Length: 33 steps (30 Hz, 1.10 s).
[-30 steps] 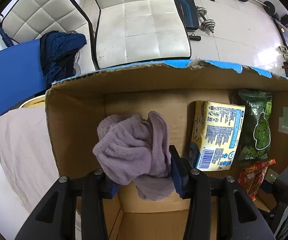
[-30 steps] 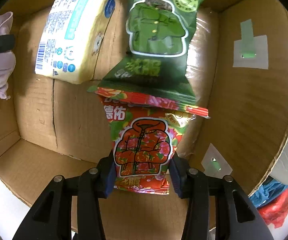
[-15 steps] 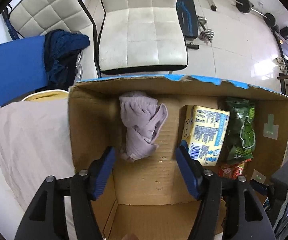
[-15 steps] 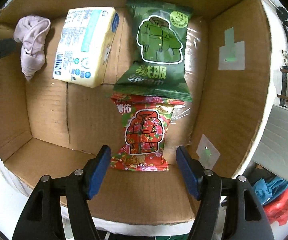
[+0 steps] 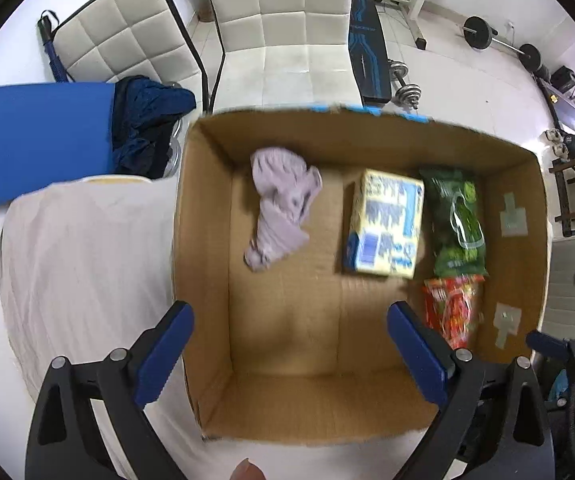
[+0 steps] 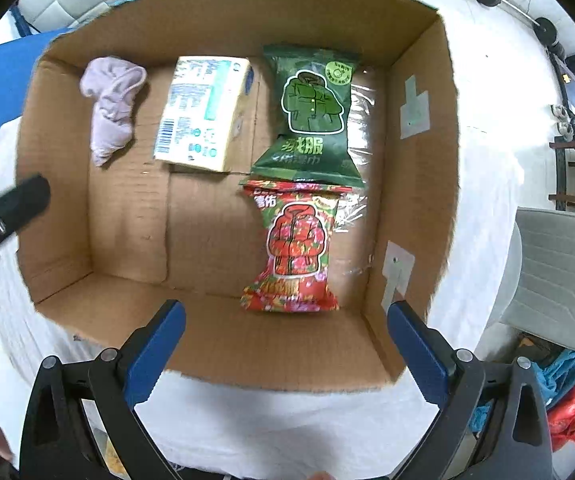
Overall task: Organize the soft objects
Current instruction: 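Lower the red bag and lilac towel into the box and open both tools, then grasp the blue ice-pop stick with the right tool while the left grasps the orange seed bag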
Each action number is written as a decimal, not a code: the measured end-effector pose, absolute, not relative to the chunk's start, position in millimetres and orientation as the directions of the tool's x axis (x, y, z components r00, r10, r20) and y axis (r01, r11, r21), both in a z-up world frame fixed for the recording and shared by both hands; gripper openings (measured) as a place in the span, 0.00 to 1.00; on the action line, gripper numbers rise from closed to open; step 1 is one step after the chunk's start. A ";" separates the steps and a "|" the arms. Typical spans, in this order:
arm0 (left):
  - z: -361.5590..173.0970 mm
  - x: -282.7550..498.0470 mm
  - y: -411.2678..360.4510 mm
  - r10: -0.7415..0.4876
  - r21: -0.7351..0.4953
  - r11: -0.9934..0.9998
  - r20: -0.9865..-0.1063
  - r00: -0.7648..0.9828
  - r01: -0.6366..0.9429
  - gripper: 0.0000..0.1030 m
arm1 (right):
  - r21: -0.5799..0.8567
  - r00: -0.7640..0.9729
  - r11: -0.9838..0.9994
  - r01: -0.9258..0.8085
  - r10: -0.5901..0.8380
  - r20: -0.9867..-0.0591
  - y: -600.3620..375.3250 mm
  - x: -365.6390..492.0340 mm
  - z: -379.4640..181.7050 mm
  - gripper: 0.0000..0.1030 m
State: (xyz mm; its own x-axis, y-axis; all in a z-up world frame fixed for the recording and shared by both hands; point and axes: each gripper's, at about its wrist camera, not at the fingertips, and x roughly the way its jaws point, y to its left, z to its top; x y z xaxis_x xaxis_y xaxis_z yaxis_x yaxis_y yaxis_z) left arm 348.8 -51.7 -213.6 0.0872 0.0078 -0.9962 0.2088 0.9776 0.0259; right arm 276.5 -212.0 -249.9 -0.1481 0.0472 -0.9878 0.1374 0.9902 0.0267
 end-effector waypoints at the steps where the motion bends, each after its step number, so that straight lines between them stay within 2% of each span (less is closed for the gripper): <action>1: -210.0 342.5 -51.4 0.013 0.029 0.979 -0.997 0.080 0.200 0.96 | 0.029 -0.141 0.990 0.139 0.049 -0.989 -213.1 276.1 -245.8 1.00; 16: -123.0 253.7 -38.3 -0.007 0.044 0.982 -0.965 0.263 0.186 0.96 | 0.046 0.083 0.987 0.157 0.033 -0.996 -196.2 200.7 -157.1 1.00; 23: -96.3 216.8 -30.2 -0.018 0.044 0.983 -0.943 0.333 0.178 0.96 | 0.072 0.149 0.982 0.173 0.046 -0.988 -191.9 162.8 -132.3 1.00; 29: -101.3 199.1 -16.3 0.018 0.073 0.986 -0.939 0.345 0.147 0.96 | 0.107 0.125 0.986 0.131 0.090 -0.988 -190.2 142.0 -152.0 1.00; 33: -143.8 176.6 13.7 0.056 0.080 0.994 -0.961 0.271 0.079 0.96 | 0.107 0.026 0.991 0.078 0.105 -0.994 -184.9 130.6 -198.3 1.00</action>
